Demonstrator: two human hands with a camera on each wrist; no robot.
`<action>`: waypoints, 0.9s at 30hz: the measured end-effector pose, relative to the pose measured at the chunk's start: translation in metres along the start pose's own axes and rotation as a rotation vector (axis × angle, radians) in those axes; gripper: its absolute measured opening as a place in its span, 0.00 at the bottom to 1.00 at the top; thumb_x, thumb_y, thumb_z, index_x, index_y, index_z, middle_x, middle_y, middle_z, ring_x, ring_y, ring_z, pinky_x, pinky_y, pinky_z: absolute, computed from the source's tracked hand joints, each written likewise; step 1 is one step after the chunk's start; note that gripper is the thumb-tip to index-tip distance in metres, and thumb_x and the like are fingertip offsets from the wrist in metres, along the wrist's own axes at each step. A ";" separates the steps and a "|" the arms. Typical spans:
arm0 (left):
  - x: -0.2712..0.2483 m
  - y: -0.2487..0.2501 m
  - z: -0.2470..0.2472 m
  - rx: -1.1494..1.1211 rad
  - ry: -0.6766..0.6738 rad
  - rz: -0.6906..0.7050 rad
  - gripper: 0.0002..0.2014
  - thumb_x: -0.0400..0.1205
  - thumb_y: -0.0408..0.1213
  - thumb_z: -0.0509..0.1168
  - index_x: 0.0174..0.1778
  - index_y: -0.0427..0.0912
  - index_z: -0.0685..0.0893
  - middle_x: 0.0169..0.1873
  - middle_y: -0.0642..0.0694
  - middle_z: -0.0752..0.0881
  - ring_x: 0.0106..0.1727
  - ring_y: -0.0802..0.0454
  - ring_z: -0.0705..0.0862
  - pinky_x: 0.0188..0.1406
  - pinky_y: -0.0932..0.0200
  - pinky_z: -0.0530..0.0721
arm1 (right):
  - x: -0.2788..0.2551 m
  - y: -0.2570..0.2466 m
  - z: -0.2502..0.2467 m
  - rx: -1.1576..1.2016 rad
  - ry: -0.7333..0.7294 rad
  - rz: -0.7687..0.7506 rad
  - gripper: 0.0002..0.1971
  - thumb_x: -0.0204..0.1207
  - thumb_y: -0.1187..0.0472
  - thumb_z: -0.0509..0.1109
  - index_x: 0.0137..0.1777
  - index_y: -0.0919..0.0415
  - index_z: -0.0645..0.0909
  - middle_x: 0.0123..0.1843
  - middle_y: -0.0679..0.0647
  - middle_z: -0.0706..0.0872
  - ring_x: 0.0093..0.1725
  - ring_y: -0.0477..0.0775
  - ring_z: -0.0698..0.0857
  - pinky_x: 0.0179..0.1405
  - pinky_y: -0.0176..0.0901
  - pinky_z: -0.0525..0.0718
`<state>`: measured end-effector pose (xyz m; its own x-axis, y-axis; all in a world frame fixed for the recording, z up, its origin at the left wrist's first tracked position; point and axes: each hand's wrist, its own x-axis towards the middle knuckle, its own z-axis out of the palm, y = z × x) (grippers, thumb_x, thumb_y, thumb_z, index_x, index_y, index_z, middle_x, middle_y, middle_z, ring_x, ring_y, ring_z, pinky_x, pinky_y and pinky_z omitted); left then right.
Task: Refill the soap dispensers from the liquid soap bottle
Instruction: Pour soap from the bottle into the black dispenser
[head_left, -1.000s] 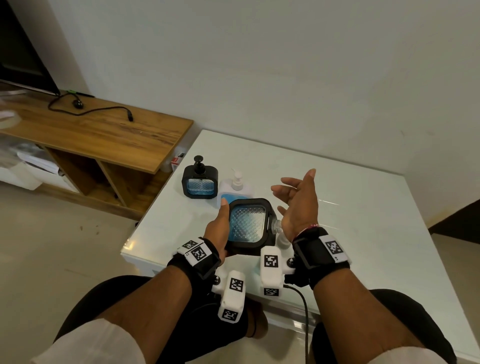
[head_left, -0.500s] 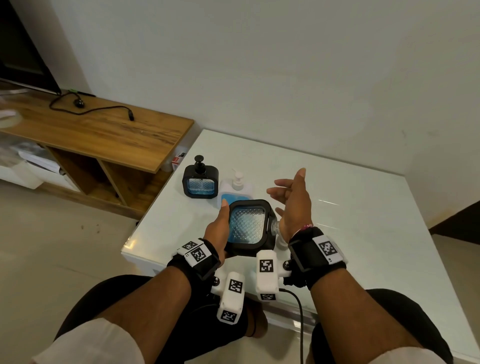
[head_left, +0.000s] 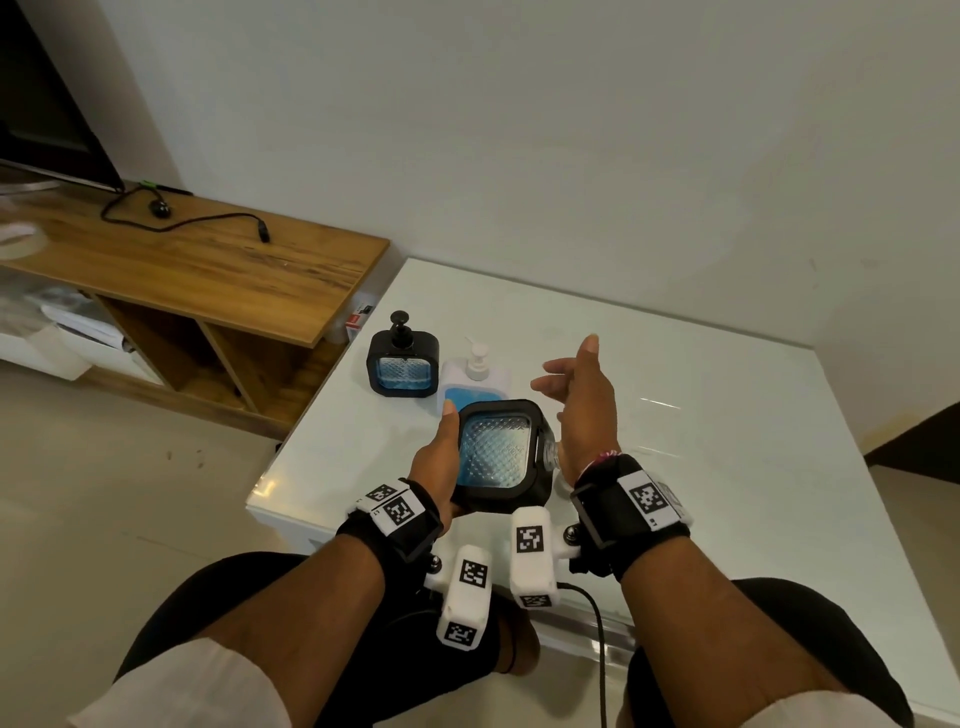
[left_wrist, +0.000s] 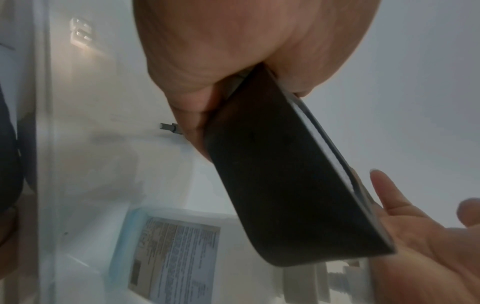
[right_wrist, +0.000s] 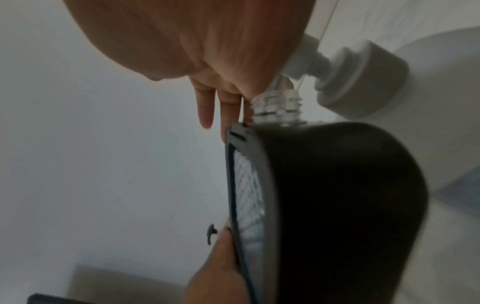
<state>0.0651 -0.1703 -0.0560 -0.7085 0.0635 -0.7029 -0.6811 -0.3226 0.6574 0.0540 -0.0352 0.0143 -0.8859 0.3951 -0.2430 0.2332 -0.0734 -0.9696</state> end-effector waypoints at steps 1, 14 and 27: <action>0.000 0.000 0.000 -0.001 -0.004 -0.002 0.36 0.83 0.71 0.56 0.73 0.45 0.81 0.61 0.36 0.89 0.60 0.34 0.89 0.53 0.36 0.92 | -0.002 0.003 0.001 -0.036 0.018 -0.030 0.32 0.86 0.38 0.46 0.54 0.63 0.83 0.49 0.58 0.89 0.54 0.53 0.84 0.41 0.39 0.71; 0.002 0.000 0.000 -0.027 -0.014 0.007 0.35 0.84 0.70 0.56 0.72 0.44 0.82 0.61 0.36 0.89 0.59 0.34 0.90 0.58 0.33 0.90 | -0.003 0.004 -0.003 0.077 0.023 -0.053 0.31 0.85 0.36 0.48 0.53 0.61 0.83 0.47 0.57 0.90 0.57 0.53 0.84 0.54 0.49 0.71; -0.002 -0.001 0.000 -0.031 -0.010 0.007 0.34 0.84 0.70 0.57 0.71 0.44 0.82 0.61 0.36 0.89 0.59 0.34 0.89 0.58 0.33 0.90 | -0.002 0.007 -0.004 0.065 0.023 -0.086 0.31 0.85 0.36 0.48 0.52 0.61 0.83 0.45 0.57 0.91 0.55 0.52 0.86 0.56 0.50 0.72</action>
<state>0.0665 -0.1699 -0.0552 -0.7150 0.0710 -0.6955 -0.6704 -0.3517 0.6533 0.0591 -0.0331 0.0078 -0.8919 0.4235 -0.1584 0.1290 -0.0974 -0.9869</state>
